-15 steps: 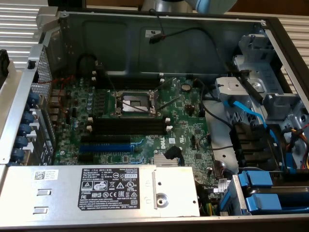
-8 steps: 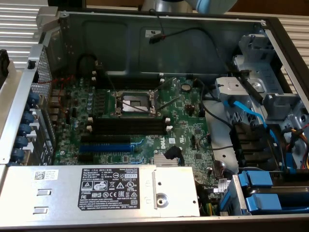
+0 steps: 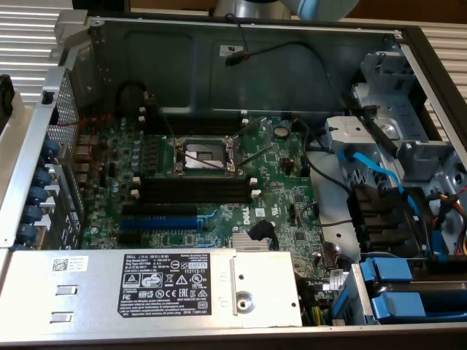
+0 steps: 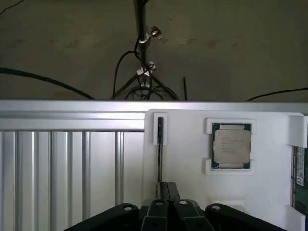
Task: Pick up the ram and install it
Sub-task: 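Pick up the ram and move it above insertion slot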
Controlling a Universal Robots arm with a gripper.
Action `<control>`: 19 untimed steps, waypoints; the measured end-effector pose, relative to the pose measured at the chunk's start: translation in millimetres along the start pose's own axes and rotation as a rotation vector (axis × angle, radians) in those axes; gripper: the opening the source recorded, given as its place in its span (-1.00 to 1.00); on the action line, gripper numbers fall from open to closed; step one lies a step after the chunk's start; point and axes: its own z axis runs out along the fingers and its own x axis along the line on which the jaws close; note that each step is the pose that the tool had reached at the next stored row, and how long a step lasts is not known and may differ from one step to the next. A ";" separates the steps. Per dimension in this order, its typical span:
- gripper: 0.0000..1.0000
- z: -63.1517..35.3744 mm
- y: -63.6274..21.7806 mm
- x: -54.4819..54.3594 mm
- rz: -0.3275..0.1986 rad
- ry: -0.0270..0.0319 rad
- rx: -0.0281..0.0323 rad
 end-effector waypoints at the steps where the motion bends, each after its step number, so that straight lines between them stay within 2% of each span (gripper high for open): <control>1: -0.80 1.0 0.0 0.2 0.000 0.0001 -0.0051; 4: -0.80 4.3 -0.1 0.9 0.000 -0.0002 -0.0179; 5: -0.80 5.3 -0.1 1.0 0.000 -0.0006 -0.0191; 19: -0.80 20.1 -0.1 2.4 -0.002 -0.0016 -0.0213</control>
